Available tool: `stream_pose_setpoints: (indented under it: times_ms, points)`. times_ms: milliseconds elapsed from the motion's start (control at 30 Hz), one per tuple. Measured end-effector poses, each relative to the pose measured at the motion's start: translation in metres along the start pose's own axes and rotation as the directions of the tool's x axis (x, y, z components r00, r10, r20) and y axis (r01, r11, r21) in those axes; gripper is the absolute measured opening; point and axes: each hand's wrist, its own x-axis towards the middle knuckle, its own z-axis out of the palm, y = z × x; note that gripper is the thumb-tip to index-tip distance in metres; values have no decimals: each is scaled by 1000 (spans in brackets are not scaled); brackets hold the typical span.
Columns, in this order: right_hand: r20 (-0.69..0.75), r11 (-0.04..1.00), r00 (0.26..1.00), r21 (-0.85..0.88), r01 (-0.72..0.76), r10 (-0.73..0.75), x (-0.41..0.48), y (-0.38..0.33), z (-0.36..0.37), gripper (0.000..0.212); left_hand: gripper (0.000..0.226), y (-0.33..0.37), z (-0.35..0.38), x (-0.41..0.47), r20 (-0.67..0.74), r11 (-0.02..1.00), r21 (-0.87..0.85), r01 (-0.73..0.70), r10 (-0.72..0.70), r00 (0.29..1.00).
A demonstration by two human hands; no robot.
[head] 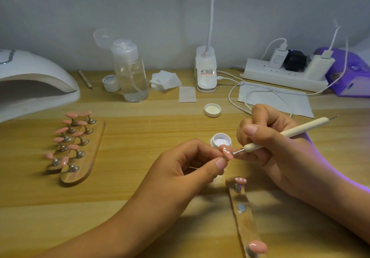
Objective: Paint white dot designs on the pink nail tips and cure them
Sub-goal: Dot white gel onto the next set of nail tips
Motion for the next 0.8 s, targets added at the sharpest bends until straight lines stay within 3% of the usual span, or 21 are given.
stream_pose_setpoints:
  times_ms: [367, 500, 800]
  points:
    - [21, 1000, 1000, -26, -13, 14, 0, 0, 0, 22, 3, -1, 0, 0, 9, 1000, -9, -7, 7, 1000]
    - [15, 1000, 1000, 4, -16, 16, 0, 0, 1, 21, 13, -1, 0, 0, 15, 1000, -14, -14, 15, 1000]
    - [10, 1000, 1000, -4, -18, 18, 0, 0, 1, 21, 5, 1, 1, -1, 10, 1000, -25, 4, -3, 1000]
